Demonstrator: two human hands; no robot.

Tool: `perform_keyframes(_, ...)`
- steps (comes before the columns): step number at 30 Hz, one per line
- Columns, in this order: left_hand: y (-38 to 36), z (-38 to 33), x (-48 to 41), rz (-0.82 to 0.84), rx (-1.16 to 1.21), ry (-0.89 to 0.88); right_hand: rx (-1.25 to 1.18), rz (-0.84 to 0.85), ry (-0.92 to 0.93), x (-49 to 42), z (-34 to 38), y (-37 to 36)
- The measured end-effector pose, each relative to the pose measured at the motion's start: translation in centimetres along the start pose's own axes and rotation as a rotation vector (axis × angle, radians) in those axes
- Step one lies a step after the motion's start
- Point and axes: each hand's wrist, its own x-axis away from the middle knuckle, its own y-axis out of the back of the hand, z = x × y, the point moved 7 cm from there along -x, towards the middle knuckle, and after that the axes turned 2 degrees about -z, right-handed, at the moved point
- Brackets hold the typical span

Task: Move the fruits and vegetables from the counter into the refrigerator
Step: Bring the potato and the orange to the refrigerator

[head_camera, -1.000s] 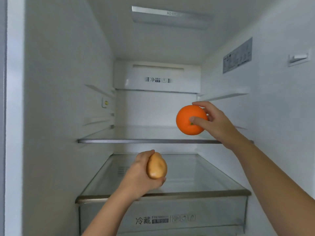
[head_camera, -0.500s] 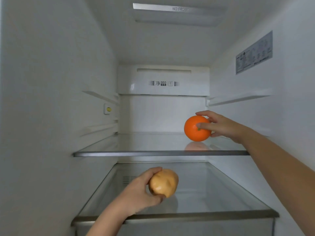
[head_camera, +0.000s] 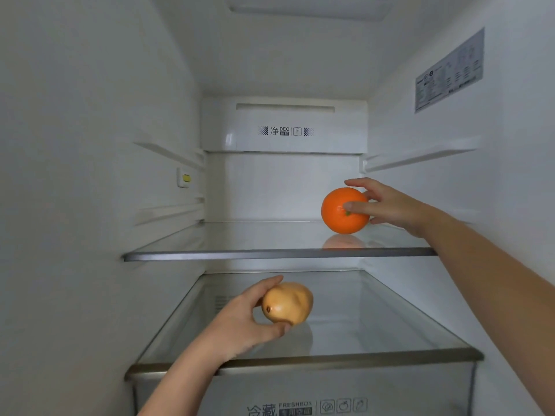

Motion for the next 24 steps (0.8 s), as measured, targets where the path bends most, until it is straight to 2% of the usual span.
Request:
perform_keyframes(5, 0.2, 0.1, 0.1, -0.011, 0.0, 0.017, 0.022, -0.028, 0.017, 0.2, 0.0, 0.1)
perform_keyframes(7, 0.4, -0.1, 0.3, -0.028, -0.006, 0.02, 0.017, -0.088, 0.043, 0.6, 0.4, 0.7)
perform_keyframes(12, 1.4, -1.8, 1.7, -0.159, -0.123, -0.041, 0.226, -0.422, 0.235, 3.8, 3.3, 2.7)
perform_keyframes(14, 1.9, -2.9, 2.8, -0.229, -0.2, -0.087, 0.148, -0.514, 0.32, 6.0, 5.2, 2.1)
perform_keyframes(17, 2.4, -4.5, 5.2, -0.325, -0.314, -0.171, -0.098, -0.53, 0.37, 9.6, 7.5, -0.5)
perform_keyframes(21, 3.2, -6.1, 8.9, -0.495, -0.511, -0.272, -0.039, -0.521, 0.516, 14.5, 9.7, -5.8)
perform_keyframes(24, 3.4, -6.4, 12.4, -0.564, -0.59, -0.286, -0.004, -0.478, 0.507, 17.4, 9.3, -10.3)
